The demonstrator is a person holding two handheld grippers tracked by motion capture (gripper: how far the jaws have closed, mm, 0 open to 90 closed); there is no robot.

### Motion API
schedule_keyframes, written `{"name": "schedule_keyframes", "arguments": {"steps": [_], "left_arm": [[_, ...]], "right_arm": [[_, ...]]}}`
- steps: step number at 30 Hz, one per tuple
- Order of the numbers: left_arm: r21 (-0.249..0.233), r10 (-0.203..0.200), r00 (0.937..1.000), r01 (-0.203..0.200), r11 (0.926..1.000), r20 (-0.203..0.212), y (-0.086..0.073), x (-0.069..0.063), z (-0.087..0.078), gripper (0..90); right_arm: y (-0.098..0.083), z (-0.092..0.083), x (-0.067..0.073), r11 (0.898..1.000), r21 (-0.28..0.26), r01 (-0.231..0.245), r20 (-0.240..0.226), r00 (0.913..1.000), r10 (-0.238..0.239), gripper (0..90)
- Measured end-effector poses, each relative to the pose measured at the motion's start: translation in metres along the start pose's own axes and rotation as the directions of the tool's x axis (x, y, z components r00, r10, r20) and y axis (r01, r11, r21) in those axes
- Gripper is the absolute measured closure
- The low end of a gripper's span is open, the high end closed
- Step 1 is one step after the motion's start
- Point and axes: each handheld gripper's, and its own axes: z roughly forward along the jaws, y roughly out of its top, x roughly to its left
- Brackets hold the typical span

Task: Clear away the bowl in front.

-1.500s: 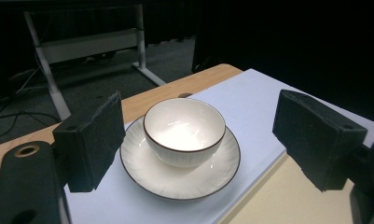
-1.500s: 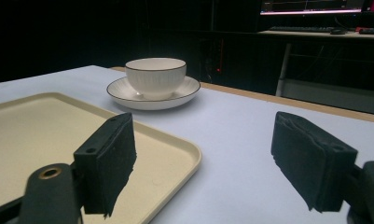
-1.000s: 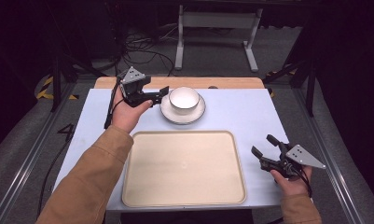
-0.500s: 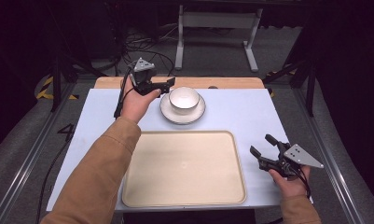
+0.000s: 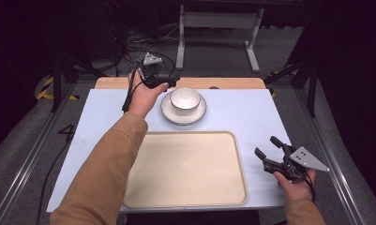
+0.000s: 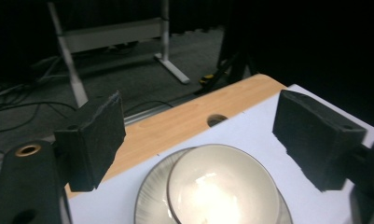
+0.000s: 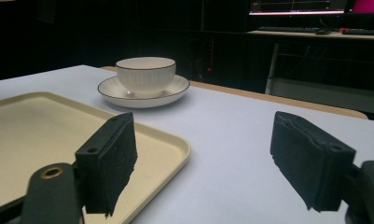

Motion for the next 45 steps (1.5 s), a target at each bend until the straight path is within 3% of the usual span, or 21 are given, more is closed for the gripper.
{"name": "schedule_keyframes", "arguments": {"steps": [1, 3, 6, 10, 12, 15, 19, 21, 24, 26, 30, 32, 34, 36, 42, 44, 45], "left_arm": [[0.01, -0.003, 0.9999, 0.003, 0.9999, -0.013, 0.0, -0.001, 0.002, 21.8], [0.042, -0.002, 1.0, 0.002, 0.9991, 0.009, 0.001, -0.001, 0.008, 22.6], [0.072, 0.032, 0.9995, -0.032, 0.9969, 0.003, 0.0, -0.005, 0.015, 24.1], [0.117, 0.019, 0.9998, -0.018, 0.993, -0.008, -0.001, -0.002, 0.02, 31.3], [0.151, 0.006, 0.9999, -0.004, 0.9886, -0.013, -0.003, 0.001, 0.024, 32.0], [0.233, 0.0, 1.0, 0.002, 0.9724, -0.006, -0.002, 0.004, 0.029, 34.7], [0.248, 0.002, 1.0, -0.001, 0.9688, -0.004, -0.001, 0.003, 0.034, 35.1], [0.272, -0.004, 1.0, 0.005, 0.9623, -0.004, -0.001, 0.002, 0.038, 37.2], [0.285, -0.005, 0.9999, 0.008, 0.9584, -0.009, -0.003, -0.001, 0.042, 38.0], [0.321, -0.01, 0.9999, 0.01, 0.947, -0.002, -0.006, -0.002, 0.047, 39.4], [0.362, 0.009, 0.9994, 0.004, 0.9321, -0.033, -0.007, -0.002, 0.052, 48.0], [0.367, 0.009, 0.9988, 0.009, 0.9303, -0.047, -0.008, -0.003, 0.055, 51.8], [0.401, -0.011, 0.9991, 0.026, 0.9158, -0.04, -0.01, -0.003, 0.06, 51.1], [0.419, -0.012, 0.9988, 0.031, 0.9075, -0.049, -0.013, -0.003, 0.064, 50.3], [0.484, -0.044, 0.997, 0.07, 0.8724, -0.064, -0.024, 0.002, 0.077, 48.7], [0.487, -0.049, 0.9967, 0.075, 0.8704, -0.065, -0.025, 0.002, 0.078, 48.7], [0.498, -0.055, 0.9966, 0.078, 0.8637, -0.061, -0.027, 0.003, 0.079, 48.7]], "right_arm": [[0.0, -0.001, 0.0, 1.0, 0.002, 0.0, 0.002, 1.0, 0.0, 23.8], [0.0, -0.003, 0.0, 1.0, 0.003, 0.0, 0.004, 1.0, 0.0, 23.9], [0.0, -0.005, 0.0, 1.0, 0.004, 0.0, 0.008, 1.0, 0.0, 23.9], [0.0, -0.007, 0.001, 1.0, 0.004, 0.003, 0.01, 0.9999, -0.003, 24.2], [0.0, -0.007, 0.001, 1.0, 0.007, 0.007, 0.007, 0.9999, -0.007, 24.2], [-0.001, -0.008, 0.001, 1.0, 0.01, 0.009, 0.009, 0.9999, -0.009, 24.5], [-0.001, -0.01, 0.001, 1.0, 0.013, 0.007, 0.014, 0.9999, -0.007, 24.7], [-0.001, -0.011, 0.001, 1.0, 0.012, 0.008, 0.014, 0.9999, -0.008, 24.7], [-0.001, -0.011, 0.002, 1.0, 0.009, 0.004, 0.012, 0.9999, -0.004, 24.7], [-0.001, -0.011, 0.002, 1.0, 0.007, 0.005, 0.008, 1.0, -0.005, 24.7], [-0.001, -0.011, 0.001, 1.0, 0.006, 0.0, 0.005, 1.0, 0.0, 24.7], [-0.001, -0.011, 0.001, 1.0, 0.004, -0.002, 0.004, 1.0, 0.002, 24.7], [-0.001, -0.011, 0.001, 1.0, 0.004, -0.005, 0.001, 1.0, 0.005, 24.7], [-0.001, -0.012, 0.001, 1.0, 0.004, -0.004, -0.004, 1.0, 0.004, 24.8], [-0.001, -0.012, 0.001, 1.0, 0.003, -0.005, -0.007, 1.0, 0.005, 24.9], [-0.001, -0.012, 0.001, 1.0, 0.003, -0.006, -0.006, 1.0, 0.006, 24.9], [-0.001, -0.012, 0.001, 1.0, 0.004, -0.005, -0.007, 1.0, 0.006, 24.9]]}}
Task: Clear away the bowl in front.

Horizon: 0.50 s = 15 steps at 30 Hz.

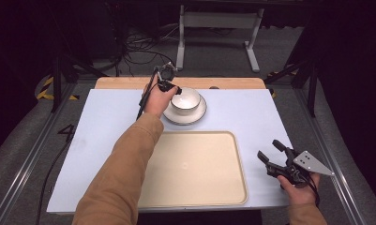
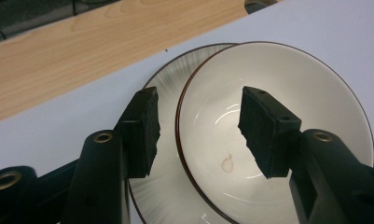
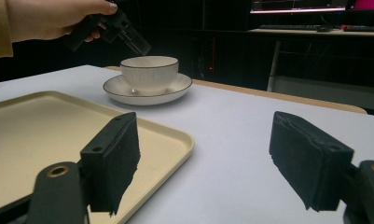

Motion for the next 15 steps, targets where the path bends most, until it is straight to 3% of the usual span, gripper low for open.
{"name": "schedule_keyframes", "arguments": {"steps": [5, 8, 15], "left_arm": [[0.029, -0.024, 0.9996, 0.024, 0.9993, 0.014, -0.003, -0.001, 0.009, 48.0], [0.042, -0.016, 0.9998, 0.016, 0.999, 0.008, -0.004, -0.001, 0.012, 48.8], [0.092, -0.034, 0.9993, 0.032, 0.9953, 0.017, -0.009, 0.002, 0.019, 57.6]], "right_arm": [[0.0, 0.0, 0.0, 1.0, 0.0, 0.0, 0.001, 1.0, 0.0, 24.9], [0.0, 0.0, 0.0, 1.0, 0.002, -0.002, 0.001, 1.0, 0.002, 24.9], [-0.001, 0.0, 0.0, 1.0, 0.009, 0.009, -0.002, 1.0, -0.009, 26.3]]}}
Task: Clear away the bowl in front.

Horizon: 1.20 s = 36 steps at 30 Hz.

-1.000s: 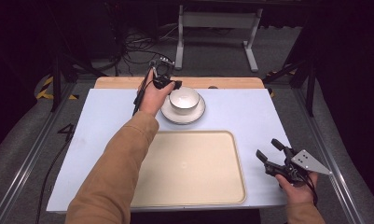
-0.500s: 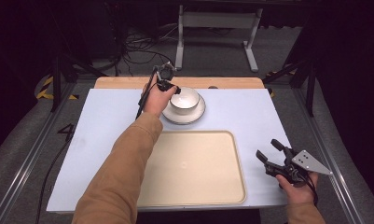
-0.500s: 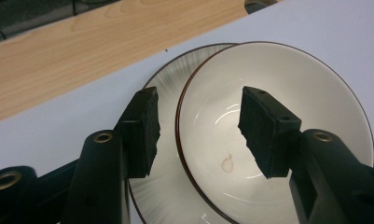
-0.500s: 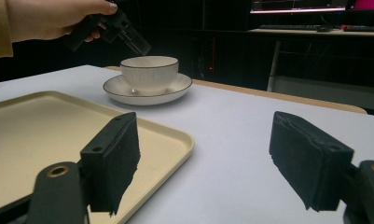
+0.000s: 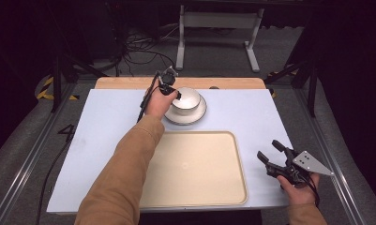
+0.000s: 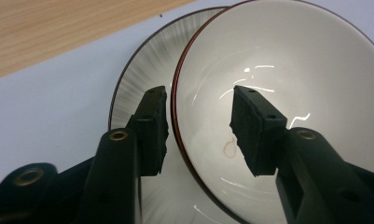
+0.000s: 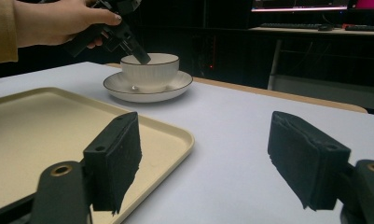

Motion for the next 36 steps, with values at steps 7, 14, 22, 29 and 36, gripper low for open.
{"name": "schedule_keyframes", "arguments": {"steps": [7, 14, 22, 29, 36], "left_arm": [[0.03, -0.015, 0.9999, 0.015, 0.9994, 0.003, -0.0023, 0.0019, 0.0057, 64.0], [0.043, -0.043, 0.9991, 0.043, 0.9981, -0.005, -0.0027, 0.0017, 0.0081, 68.4], [0.069, -0.078, 0.9968, 0.079, 0.9945, -0.02, -0.0041, 0.0032, 0.0103, 77.4], [0.071, -0.119, 0.9929, 0.118, 0.9905, 0.008, -0.0038, 0.0029, 0.0105, 83.1], [0.062, -0.13, 0.9915, 0.13, 0.9896, -0.001, -0.0055, 0.001, 0.0097, 83.3]], "right_arm": [[-0.0004, 0.0007, 0.0003, 1.0, 0.002, 0.002, -0.005, 1.0, -0.002, 26.8], [-0.0002, 0.0001, 0.0005, 1.0, 0.002, 0.007, -0.01, 0.9999, -0.007, 27.7], [-0.0004, -0.0004, 0.0004, 1.0, 0.004, 0.013, -0.009, 0.9999, -0.013, 28.4], [-0.0005, -0.0004, 0.0005, 1.0, 0.009, 0.012, -0.008, 0.9999, -0.012, 28.9], [-0.0006, -0.0005, 0.0004, 1.0, 0.014, 0.018, -0.006, 0.9998, -0.018, 29.6]]}}
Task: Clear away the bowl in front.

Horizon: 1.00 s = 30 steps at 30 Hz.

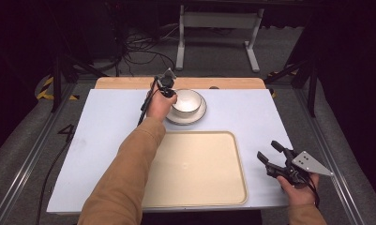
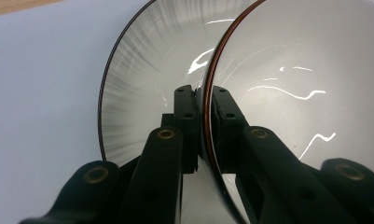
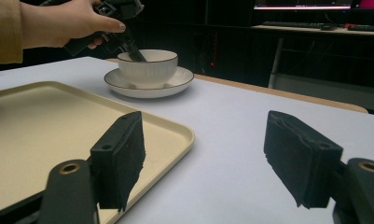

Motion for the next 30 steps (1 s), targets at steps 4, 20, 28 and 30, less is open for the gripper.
{"name": "schedule_keyframes", "arguments": {"steps": [4, 20, 28, 30], "left_arm": [[-0.015, 0.0, 1.0, 0.0, 0.9999, 0.0, 0.0, -0.001, -0.002, 83.4], [-0.028, 0.032, 0.9994, -0.032, 0.9991, 0.01, 0.005, -0.007, -0.03, 83.1], [-0.038, 0.066, 0.9978, -0.066, 0.9971, 0.01, 0.006, -0.012, -0.049, 83.0], [-0.036, 0.068, 0.9976, -0.068, 0.997, 0.005, 0.006, -0.013, -0.052, 83.0]], "right_arm": [[0.0, 0.0, 0.0, 1.0, 0.001, 0.001, 0.003, 1.0, -0.001, 29.9], [0.0, 0.0, -0.001, 1.0, 0.001, 0.0, 0.007, 1.0, 0.0, 30.0], [0.0, 0.0, -0.001, 1.0, 0.002, 0.001, 0.005, 1.0, -0.001, 31.0], [0.0, 0.001, -0.001, 1.0, 0.004, 0.002, 0.004, 1.0, -0.002, 31.2]]}}
